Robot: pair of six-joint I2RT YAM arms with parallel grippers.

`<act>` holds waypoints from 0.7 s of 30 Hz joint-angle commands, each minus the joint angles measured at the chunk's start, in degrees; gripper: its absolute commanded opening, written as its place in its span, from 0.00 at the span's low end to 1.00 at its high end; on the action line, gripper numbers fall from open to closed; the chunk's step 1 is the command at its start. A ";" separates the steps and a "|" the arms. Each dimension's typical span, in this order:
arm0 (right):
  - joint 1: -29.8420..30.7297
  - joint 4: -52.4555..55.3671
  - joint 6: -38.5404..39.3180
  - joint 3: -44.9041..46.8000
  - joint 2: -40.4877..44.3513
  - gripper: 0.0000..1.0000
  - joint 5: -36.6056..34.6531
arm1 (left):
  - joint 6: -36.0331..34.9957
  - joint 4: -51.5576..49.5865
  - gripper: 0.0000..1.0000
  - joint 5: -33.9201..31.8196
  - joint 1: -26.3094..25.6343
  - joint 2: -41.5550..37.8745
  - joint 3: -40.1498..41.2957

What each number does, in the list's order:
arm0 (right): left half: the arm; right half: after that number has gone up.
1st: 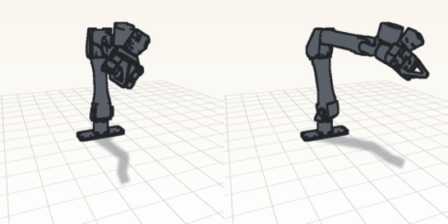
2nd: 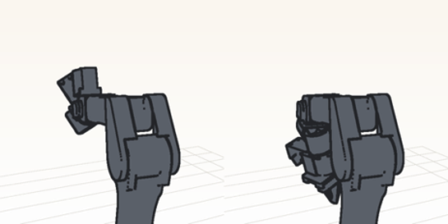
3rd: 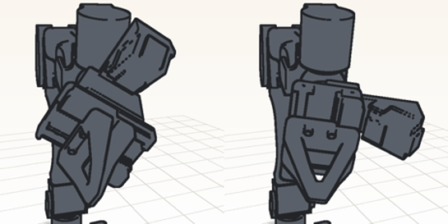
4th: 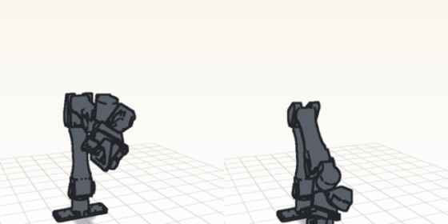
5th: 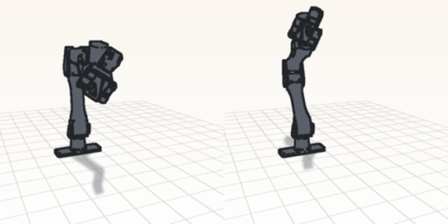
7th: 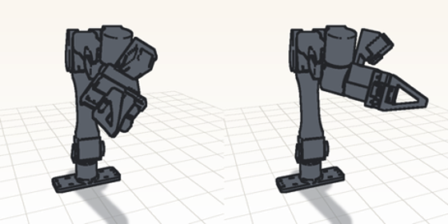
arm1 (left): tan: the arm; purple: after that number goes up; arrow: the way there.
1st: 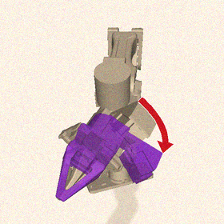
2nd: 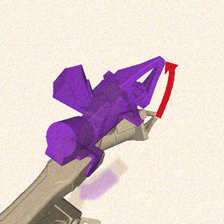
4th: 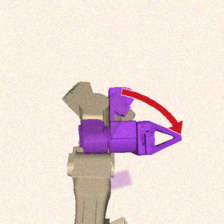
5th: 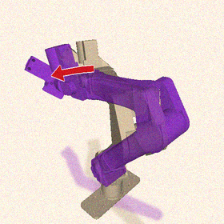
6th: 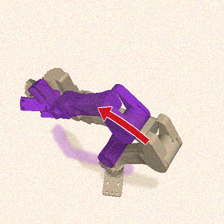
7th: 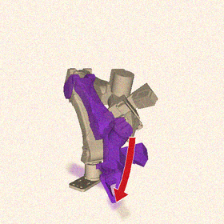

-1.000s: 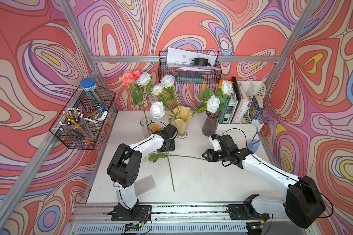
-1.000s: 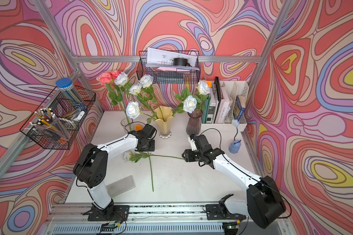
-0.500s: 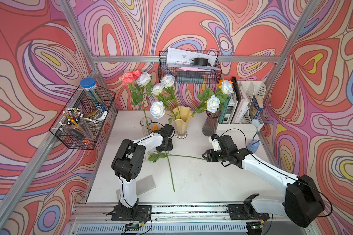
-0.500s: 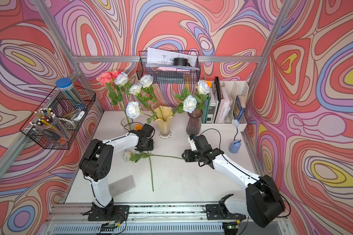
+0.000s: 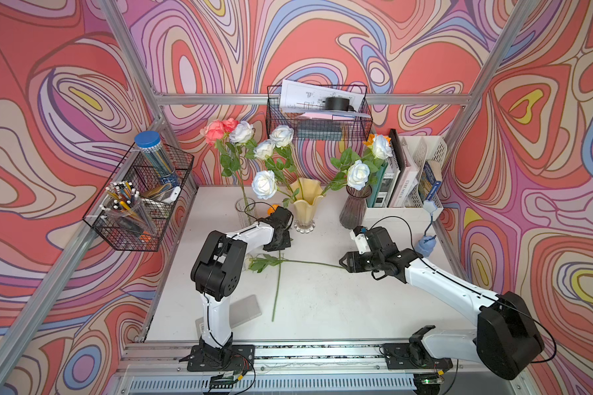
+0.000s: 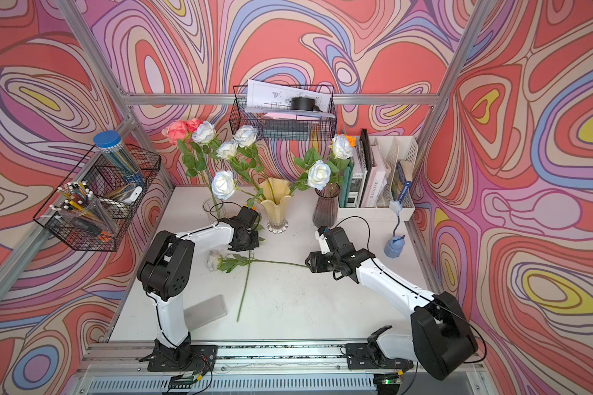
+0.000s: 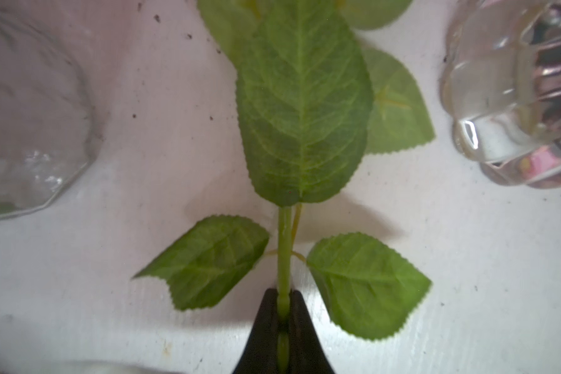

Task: Arrange the flowers in different vases according to their colors
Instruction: Pick up the flower at the center of the board.

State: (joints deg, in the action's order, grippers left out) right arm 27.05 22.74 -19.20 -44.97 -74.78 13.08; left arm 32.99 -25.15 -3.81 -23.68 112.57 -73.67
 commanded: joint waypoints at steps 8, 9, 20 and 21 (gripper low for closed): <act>-0.23 0.88 0.92 1.37 2.59 0.55 -1.86 | -2.25 -5.79 0.00 1.16 0.10 -11.38 -1.38; -0.20 1.20 1.13 1.46 3.06 0.55 -2.18 | -2.26 -6.37 0.00 1.32 0.09 -13.49 -0.10; -0.17 1.98 1.65 1.72 5.32 0.55 -2.78 | 2.77 -17.40 0.00 0.98 -8.46 -40.98 17.42; -0.17 1.83 1.46 1.65 5.26 0.55 -2.53 | 4.25 -19.01 0.00 0.54 -11.06 -43.79 18.50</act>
State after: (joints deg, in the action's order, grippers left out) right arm 27.03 24.43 -18.02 -43.55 -70.17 10.37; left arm 33.93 -36.62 -2.85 -30.68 73.97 -57.65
